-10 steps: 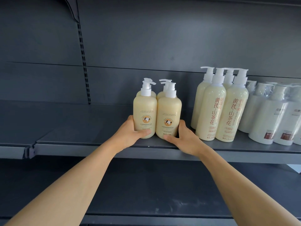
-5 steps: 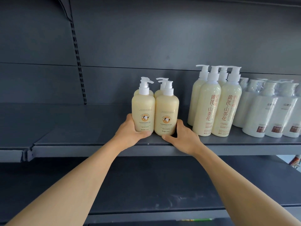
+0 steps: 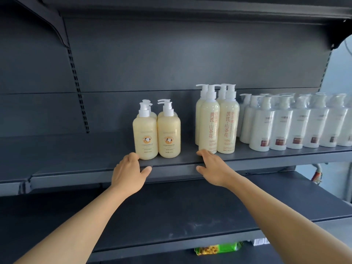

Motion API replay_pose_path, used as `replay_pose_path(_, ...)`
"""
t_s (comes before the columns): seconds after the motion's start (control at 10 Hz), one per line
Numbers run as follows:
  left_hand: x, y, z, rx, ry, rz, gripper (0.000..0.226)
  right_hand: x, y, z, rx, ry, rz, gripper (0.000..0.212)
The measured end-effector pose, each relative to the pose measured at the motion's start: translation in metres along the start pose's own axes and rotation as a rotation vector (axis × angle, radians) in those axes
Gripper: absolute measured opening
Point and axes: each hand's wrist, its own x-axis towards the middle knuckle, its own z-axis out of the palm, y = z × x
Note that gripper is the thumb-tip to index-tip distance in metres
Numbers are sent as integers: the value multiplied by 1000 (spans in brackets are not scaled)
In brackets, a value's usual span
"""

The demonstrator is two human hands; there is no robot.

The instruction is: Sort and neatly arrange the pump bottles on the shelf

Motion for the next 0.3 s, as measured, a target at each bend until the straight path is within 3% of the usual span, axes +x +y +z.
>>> replay_pose_path(0.1, -14, 22, 3, 6, -11, -13, 48, -11, 14, -17, 18, -33, 10, 45)
replay_pose_path(0.3, -31, 89, 18, -3, -99, 38, 53, -40, 70, -65, 7, -53, 43, 62)
